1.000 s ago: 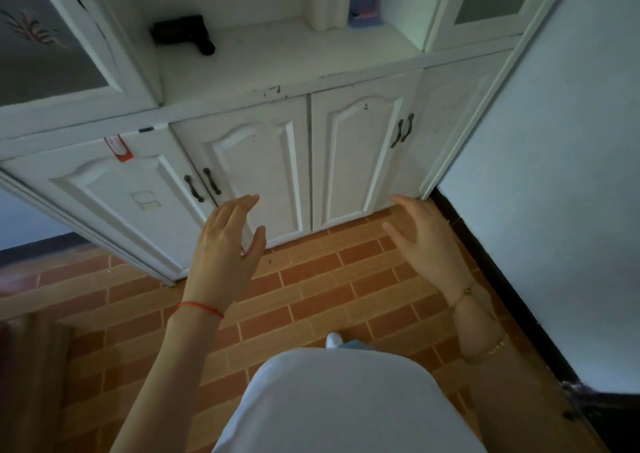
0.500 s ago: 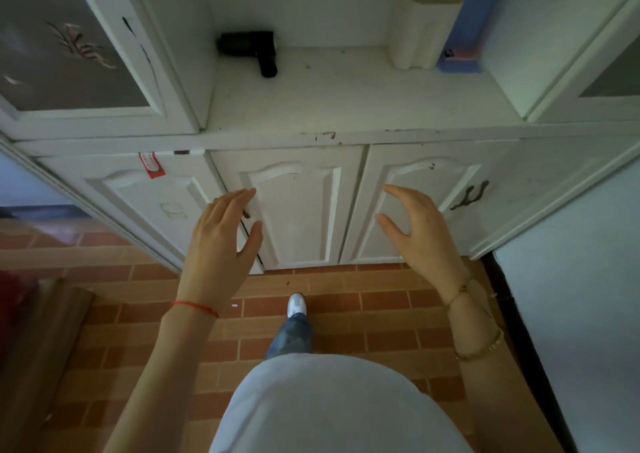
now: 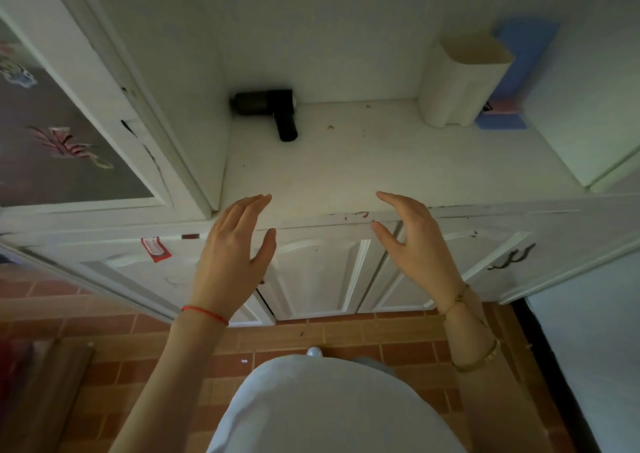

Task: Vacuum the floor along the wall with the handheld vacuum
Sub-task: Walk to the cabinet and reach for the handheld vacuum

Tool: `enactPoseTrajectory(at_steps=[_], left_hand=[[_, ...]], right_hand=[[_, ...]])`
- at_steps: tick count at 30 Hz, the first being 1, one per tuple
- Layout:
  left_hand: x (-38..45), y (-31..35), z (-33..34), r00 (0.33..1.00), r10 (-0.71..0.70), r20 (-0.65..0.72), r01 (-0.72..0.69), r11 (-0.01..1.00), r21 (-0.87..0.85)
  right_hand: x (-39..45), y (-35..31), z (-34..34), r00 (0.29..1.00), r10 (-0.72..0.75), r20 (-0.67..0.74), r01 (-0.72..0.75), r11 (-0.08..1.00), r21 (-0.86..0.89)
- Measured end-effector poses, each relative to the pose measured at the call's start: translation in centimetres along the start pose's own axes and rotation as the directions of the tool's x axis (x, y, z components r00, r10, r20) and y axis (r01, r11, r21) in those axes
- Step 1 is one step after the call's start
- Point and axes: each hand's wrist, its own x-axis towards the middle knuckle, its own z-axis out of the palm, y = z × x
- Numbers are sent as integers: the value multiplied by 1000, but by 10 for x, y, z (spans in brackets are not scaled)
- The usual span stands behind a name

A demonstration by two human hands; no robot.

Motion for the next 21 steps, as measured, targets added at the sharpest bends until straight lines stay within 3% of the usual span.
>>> enactPoseTrajectory(at_steps=[8,21], left_hand=[[44,-23,1,1000,-20,11,20,1000,4],[103,-49,9,994,-69,-84,72,997,32]], right_hand=[[46,-2,22,1000,-4,22,4,1000,-10],[159,-5,51,997,-62,46,61,998,9]])
